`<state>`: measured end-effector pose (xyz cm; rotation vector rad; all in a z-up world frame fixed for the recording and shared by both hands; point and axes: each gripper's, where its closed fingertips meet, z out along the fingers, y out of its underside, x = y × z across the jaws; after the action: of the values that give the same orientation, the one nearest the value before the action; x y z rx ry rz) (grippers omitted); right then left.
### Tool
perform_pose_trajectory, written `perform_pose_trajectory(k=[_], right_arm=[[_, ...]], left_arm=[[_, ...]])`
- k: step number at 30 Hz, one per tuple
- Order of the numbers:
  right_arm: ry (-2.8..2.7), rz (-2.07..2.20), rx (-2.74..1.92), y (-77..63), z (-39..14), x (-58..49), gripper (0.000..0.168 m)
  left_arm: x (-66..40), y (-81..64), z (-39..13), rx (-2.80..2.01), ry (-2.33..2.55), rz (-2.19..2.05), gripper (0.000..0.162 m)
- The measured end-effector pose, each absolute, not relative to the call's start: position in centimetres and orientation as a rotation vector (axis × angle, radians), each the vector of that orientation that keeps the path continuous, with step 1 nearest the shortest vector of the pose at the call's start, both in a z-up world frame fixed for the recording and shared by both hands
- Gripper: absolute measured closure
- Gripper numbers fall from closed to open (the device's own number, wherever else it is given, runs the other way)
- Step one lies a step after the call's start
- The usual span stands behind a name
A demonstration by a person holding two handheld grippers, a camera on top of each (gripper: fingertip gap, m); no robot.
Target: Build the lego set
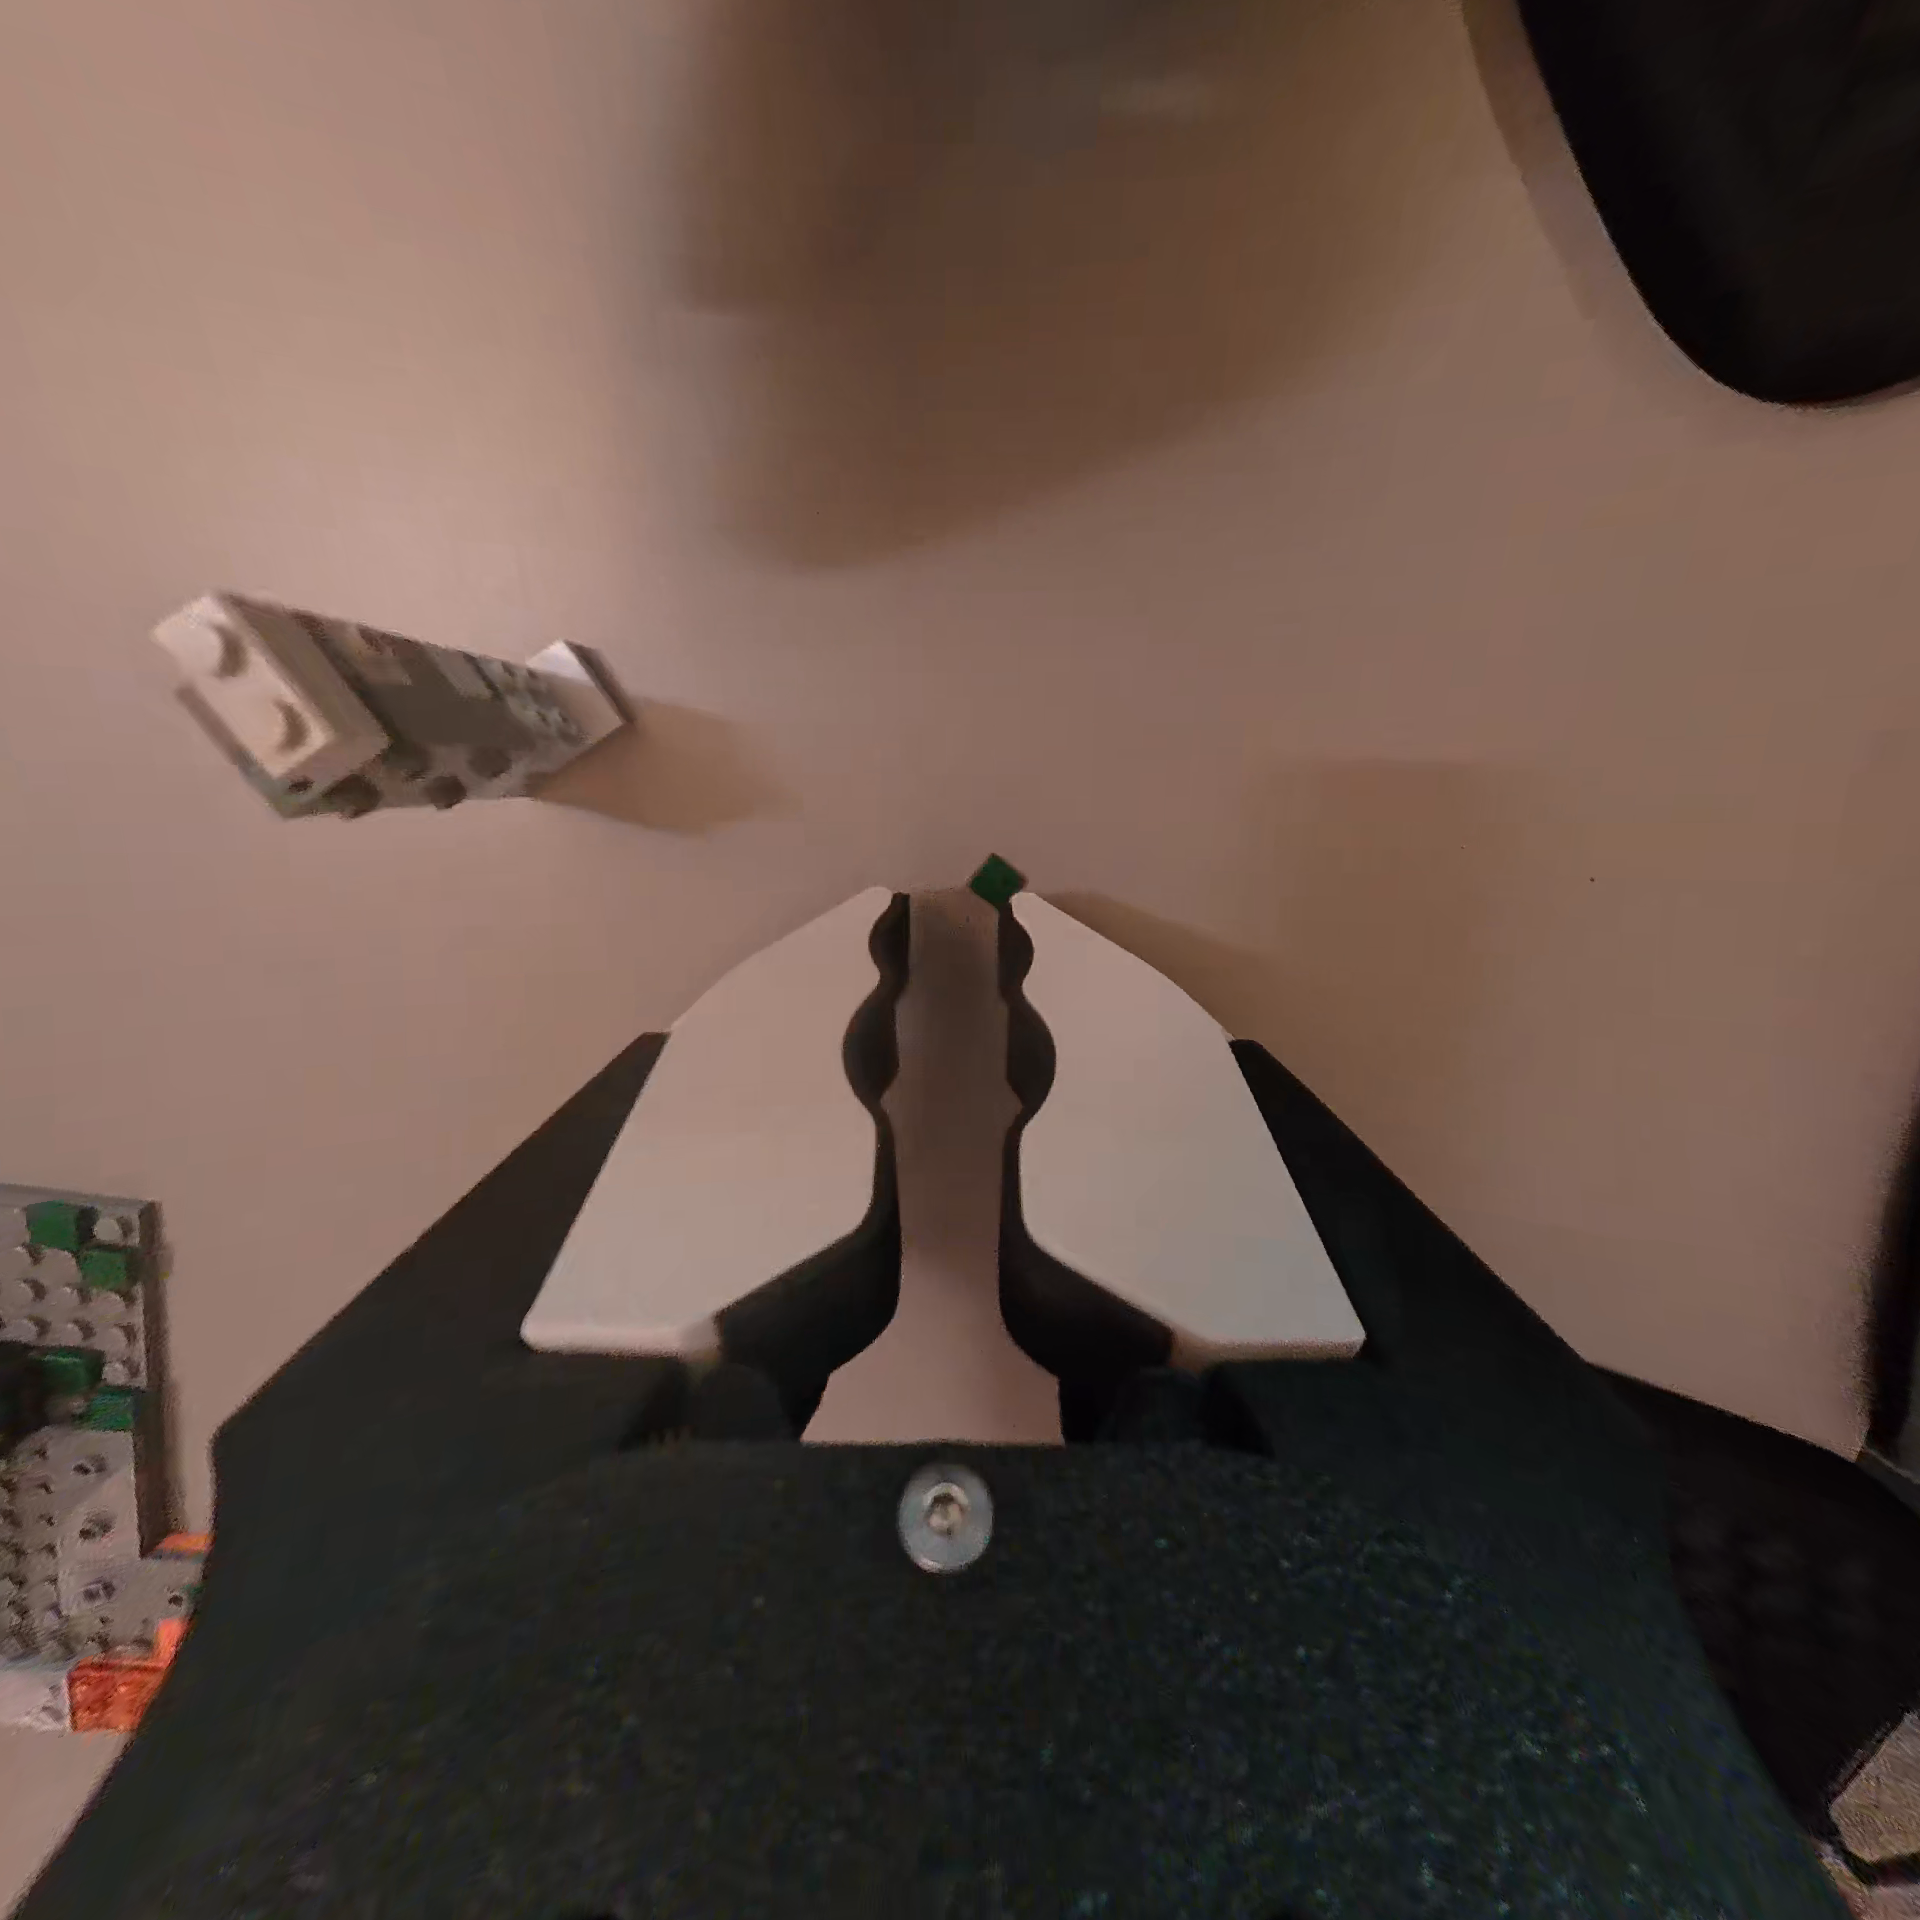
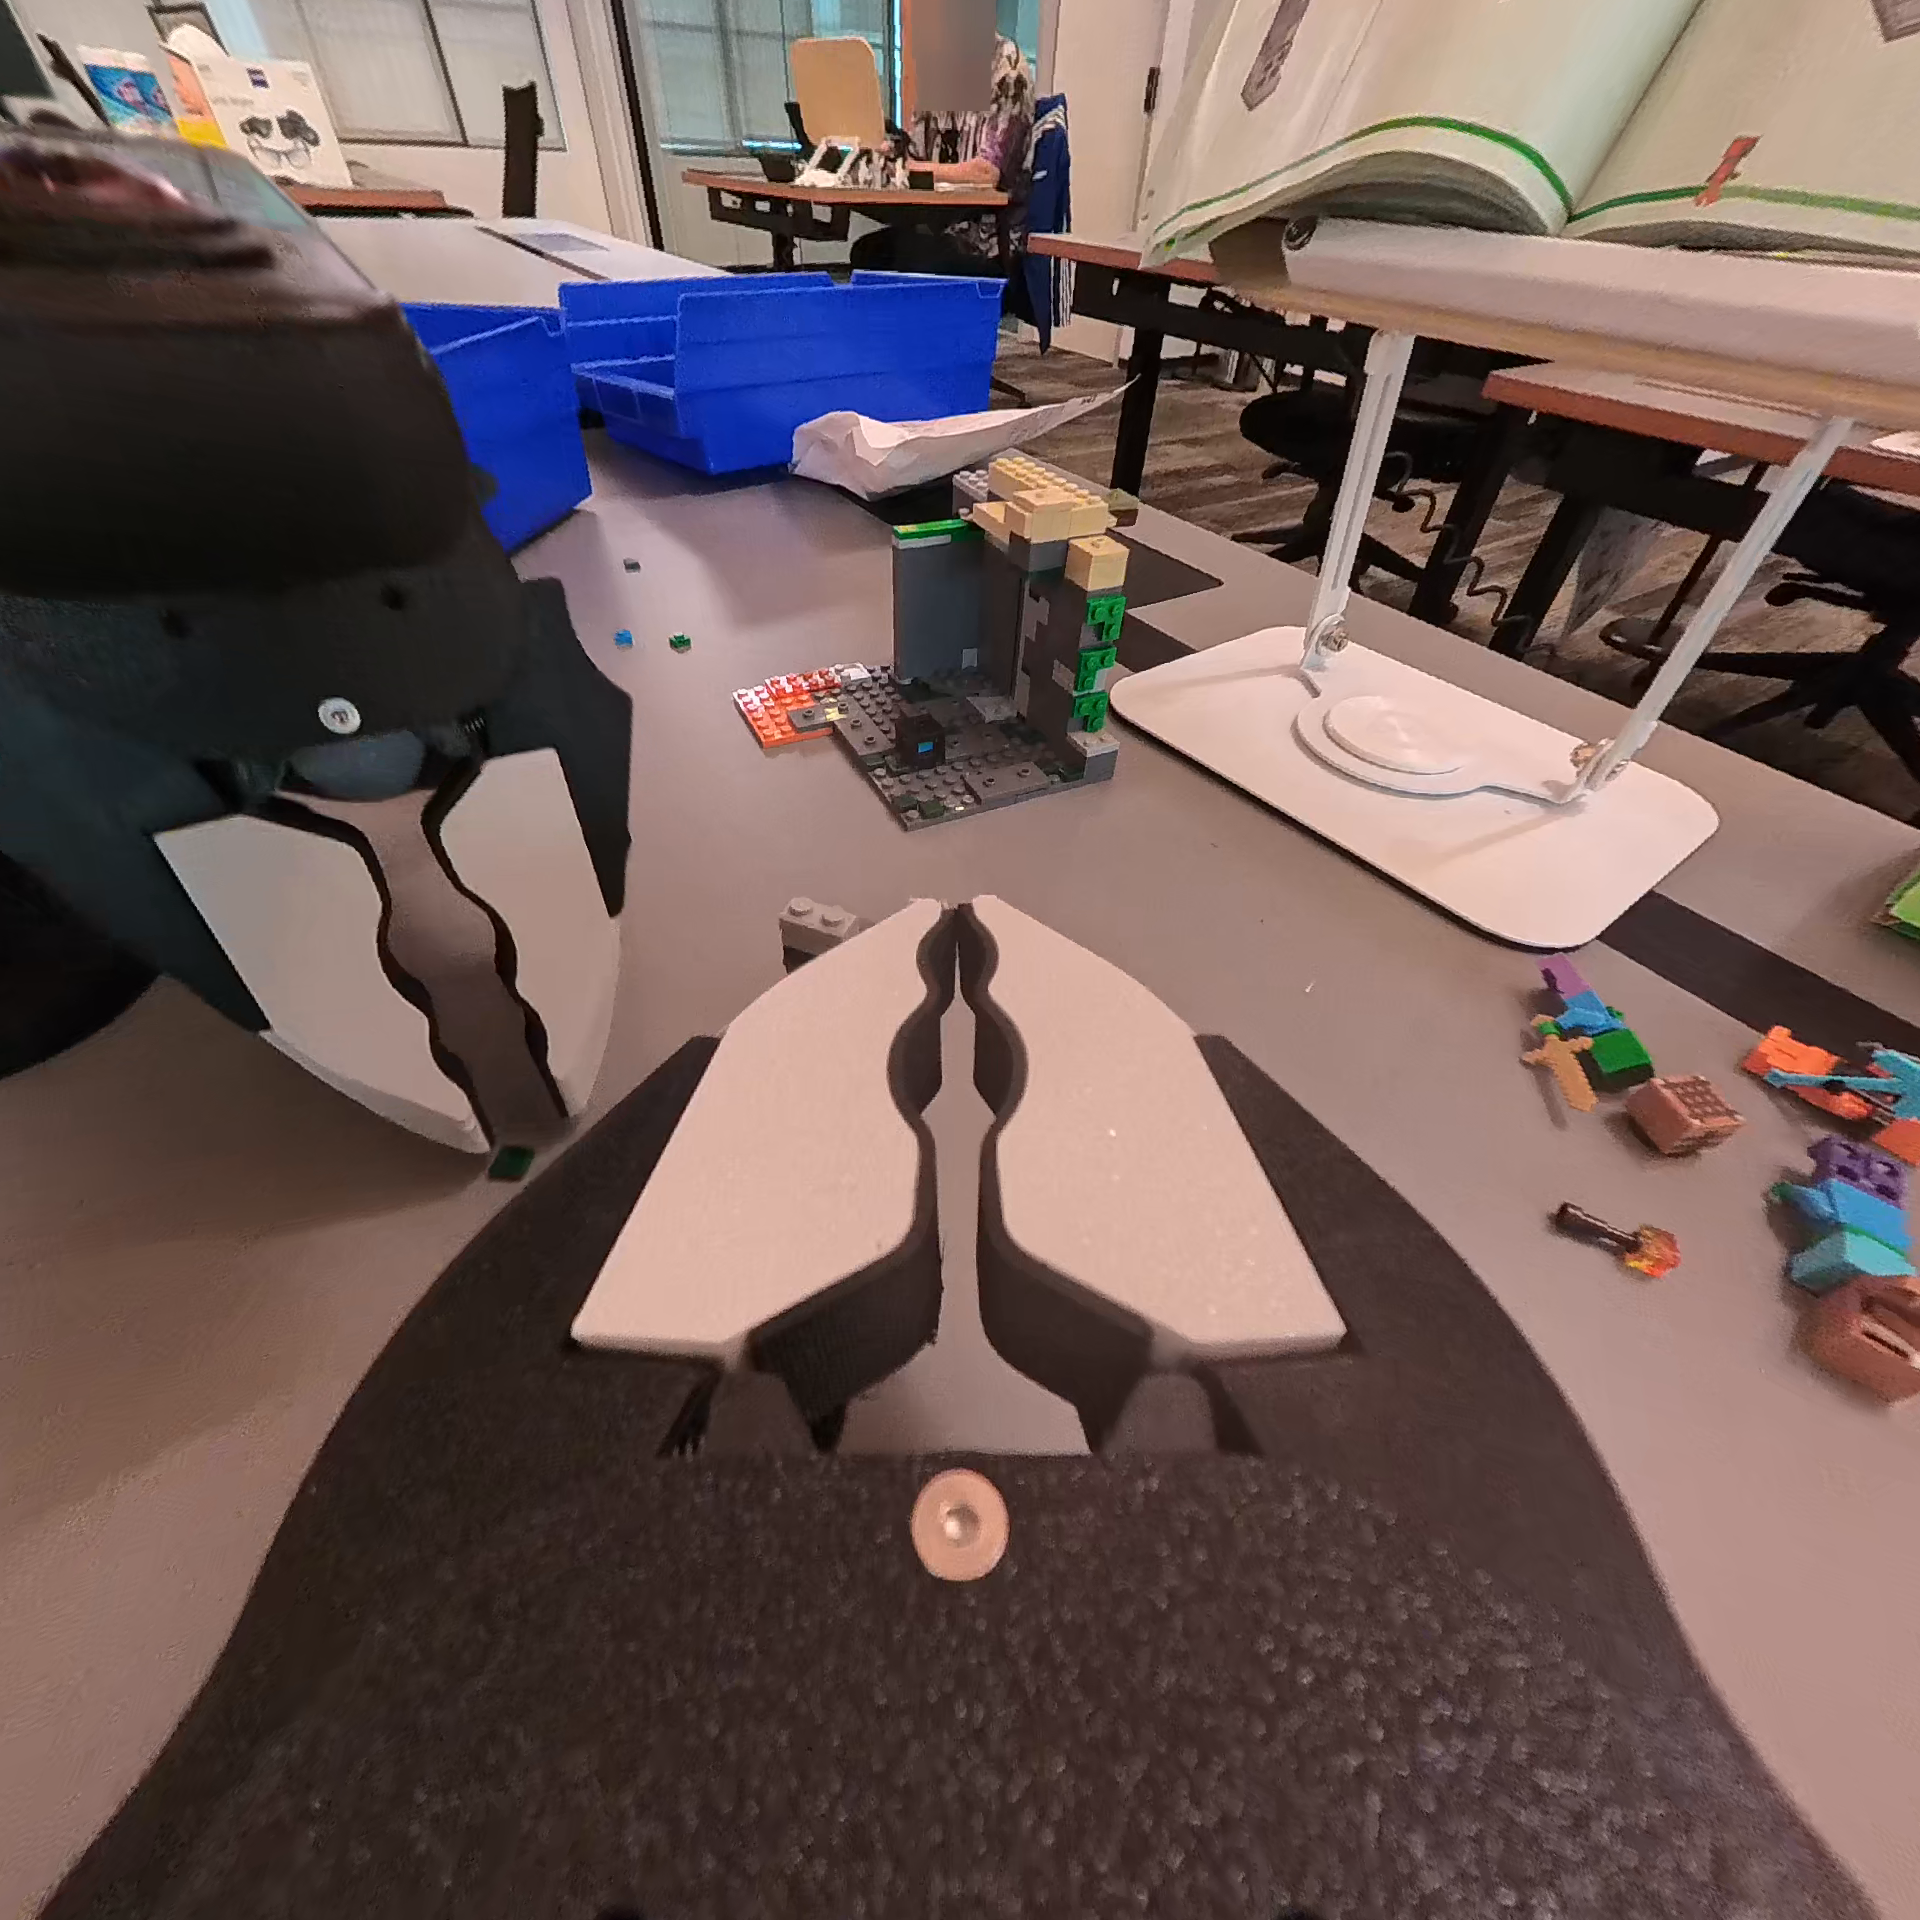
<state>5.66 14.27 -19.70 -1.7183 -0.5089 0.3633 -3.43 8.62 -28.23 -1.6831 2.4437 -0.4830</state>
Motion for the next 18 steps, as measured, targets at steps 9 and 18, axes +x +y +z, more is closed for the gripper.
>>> perform_pose_trajectory(k=[9,18], right_arm=[[-0.496,0.360,-1.717,14.2,-19.6,6.1,0.168],[-0.476,0.343,-1.709,14.0,-19.0,6.8,0.168]], left_arm=[[-4.7,10.0,-22.9,-1.608,2.145,-0.604,0.152],[-15.4,18.7,-10.6,-1.606,1.503,-0.469,0.162]])
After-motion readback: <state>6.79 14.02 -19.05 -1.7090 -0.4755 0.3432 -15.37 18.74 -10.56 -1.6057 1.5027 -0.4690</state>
